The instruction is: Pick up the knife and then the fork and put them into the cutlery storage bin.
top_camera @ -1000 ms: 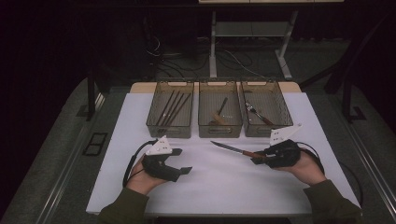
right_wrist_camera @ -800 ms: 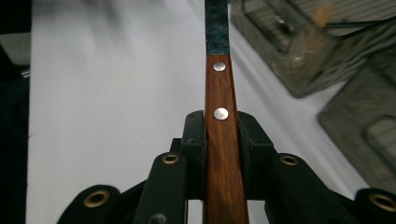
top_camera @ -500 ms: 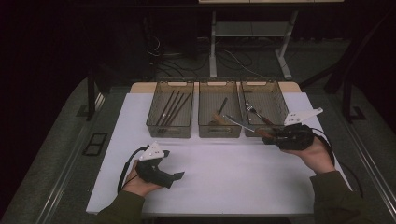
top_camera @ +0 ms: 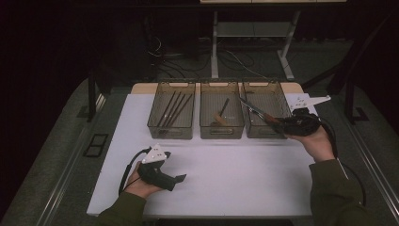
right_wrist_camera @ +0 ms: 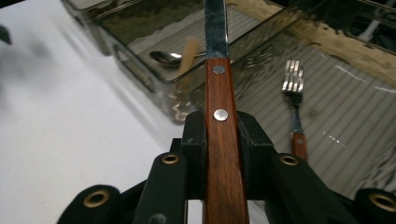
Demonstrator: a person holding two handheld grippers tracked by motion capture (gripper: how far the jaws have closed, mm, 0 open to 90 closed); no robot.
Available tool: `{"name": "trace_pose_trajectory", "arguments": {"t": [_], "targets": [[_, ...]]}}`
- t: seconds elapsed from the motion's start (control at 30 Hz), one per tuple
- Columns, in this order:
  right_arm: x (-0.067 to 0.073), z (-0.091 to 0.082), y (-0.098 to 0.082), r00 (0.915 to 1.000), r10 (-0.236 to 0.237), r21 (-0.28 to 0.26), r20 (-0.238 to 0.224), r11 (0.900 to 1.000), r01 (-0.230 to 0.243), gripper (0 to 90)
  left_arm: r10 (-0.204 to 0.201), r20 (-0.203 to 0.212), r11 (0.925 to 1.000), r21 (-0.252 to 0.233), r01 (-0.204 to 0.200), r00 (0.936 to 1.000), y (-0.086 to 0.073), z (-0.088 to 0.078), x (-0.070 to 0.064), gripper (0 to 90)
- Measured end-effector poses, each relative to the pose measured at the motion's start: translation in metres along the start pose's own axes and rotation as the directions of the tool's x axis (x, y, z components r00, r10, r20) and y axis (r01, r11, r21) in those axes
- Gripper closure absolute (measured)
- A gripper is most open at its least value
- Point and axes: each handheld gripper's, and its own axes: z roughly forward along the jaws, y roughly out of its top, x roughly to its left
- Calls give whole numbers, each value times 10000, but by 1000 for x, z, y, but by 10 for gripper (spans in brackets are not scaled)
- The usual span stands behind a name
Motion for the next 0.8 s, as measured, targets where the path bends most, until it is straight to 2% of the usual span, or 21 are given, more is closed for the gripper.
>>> {"name": "trace_pose_trajectory", "arguments": {"t": [0.2, 0.37, 0.47, 0.67, 0.8], "targets": [[-22, 0, 5, 9976, 508, -113, 467, 9987, -503, 755, -82, 28, 9999, -132, 82, 10000, 0, -1, 2, 0], [-40, 1, 7, 9901, 1055, -171, 929, 9944, -1044, 754, -110, 102, 9998, -150, 111, 9999, 0, 0, 1, 0], [-47, 4, 9, 9855, 1227, -61, 1176, 9924, -1228, 754, -125, 114, 9998, -143, 127, 9999, 0, 0, 1, 0], [-56, 16, 13, 9743, 1453, 498, 1722, 9865, -1559, 754, -90, 169, 9999, -48, 91, 9998, 0, 0, 1, 0], [-60, 27, 13, 9623, 1691, 815, 2131, 9784, -1900, 754, -87, 195, 9999, -51, 88, 9998, 0, 1, 1, 0]]}}
